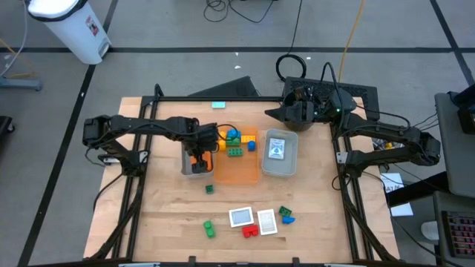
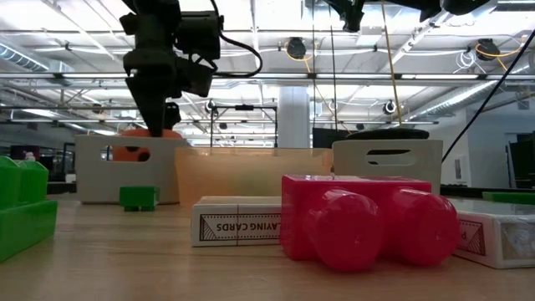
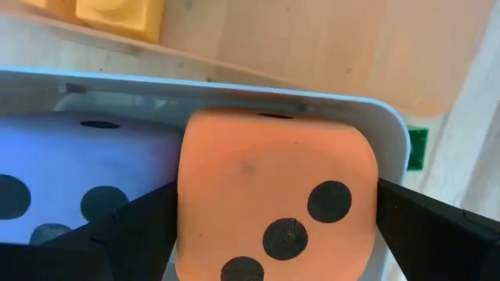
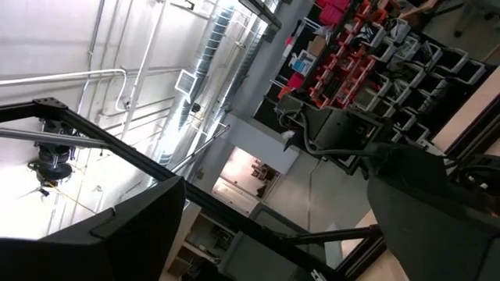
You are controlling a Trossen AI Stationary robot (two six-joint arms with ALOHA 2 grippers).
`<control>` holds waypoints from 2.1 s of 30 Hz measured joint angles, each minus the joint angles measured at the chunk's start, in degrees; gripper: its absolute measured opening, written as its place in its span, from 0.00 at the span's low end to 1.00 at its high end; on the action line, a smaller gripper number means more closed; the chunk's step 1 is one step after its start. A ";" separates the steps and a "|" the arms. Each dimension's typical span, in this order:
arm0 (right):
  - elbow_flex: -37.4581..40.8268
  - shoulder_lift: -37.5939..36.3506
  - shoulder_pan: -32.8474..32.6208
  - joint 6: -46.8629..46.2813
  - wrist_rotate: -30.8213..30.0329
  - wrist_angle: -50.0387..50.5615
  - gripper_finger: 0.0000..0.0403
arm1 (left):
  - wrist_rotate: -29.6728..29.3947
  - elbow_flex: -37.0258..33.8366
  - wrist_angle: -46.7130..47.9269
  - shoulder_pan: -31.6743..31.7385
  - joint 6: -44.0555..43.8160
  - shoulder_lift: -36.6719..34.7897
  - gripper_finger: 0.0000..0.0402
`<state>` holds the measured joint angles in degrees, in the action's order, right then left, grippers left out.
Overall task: Pick & Place Toys
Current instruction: Put the orange dice into the left gray bin
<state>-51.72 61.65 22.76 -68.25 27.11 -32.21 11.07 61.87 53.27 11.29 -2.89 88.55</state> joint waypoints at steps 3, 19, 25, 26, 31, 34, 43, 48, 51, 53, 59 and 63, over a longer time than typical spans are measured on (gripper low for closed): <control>0.00 0.01 0.00 0.08 0.00 0.09 0.97 | -1.40 0.00 -1.61 -0.01 0.11 0.00 1.00; 0.00 0.02 0.00 0.13 0.02 0.94 0.97 | -2.03 0.00 -7.97 -0.02 -0.60 -0.21 1.00; 0.00 0.02 0.00 0.83 0.02 1.45 0.97 | -2.09 0.00 -4.40 -0.17 -0.40 -0.26 1.00; 0.00 0.02 0.00 1.36 0.04 1.72 0.97 | -2.10 0.00 -4.04 -0.17 -0.18 -0.26 1.00; -0.02 0.02 -1.67 7.59 -0.02 8.19 0.97 | -2.12 0.00 -3.45 -0.17 0.69 -0.26 1.00; 0.00 0.08 -4.80 14.93 -0.43 16.44 0.97 | -2.12 0.00 -3.51 -0.17 0.69 -0.28 1.00; -0.02 5.31 -14.15 25.58 -5.66 21.81 0.81 | -2.08 0.00 -6.44 -0.17 -0.22 -0.28 0.99; -0.01 13.83 -16.68 31.29 -6.32 22.03 0.69 | -1.23 0.00 -10.92 -0.17 -0.29 -0.28 0.99; 0.00 19.79 -16.96 33.19 -6.30 19.43 0.63 | -1.18 0.00 -11.51 -0.17 0.21 -0.28 0.99; 0.00 23.31 -16.94 33.42 -6.29 15.95 0.59 | -1.15 0.00 -11.54 -0.17 0.22 -0.31 0.99; -2.07 32.13 -17.19 34.95 -6.68 6.39 0.49 | -1.20 0.00 -13.16 -0.99 1.47 -0.31 0.99; -5.62 36.43 -18.13 39.77 -9.97 6.68 0.43 | -1.04 0.00 -16.06 -1.81 1.63 -0.31 0.99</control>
<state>-57.35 98.08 4.63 -28.48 17.14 -25.52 10.03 61.87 37.21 9.47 -1.26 88.25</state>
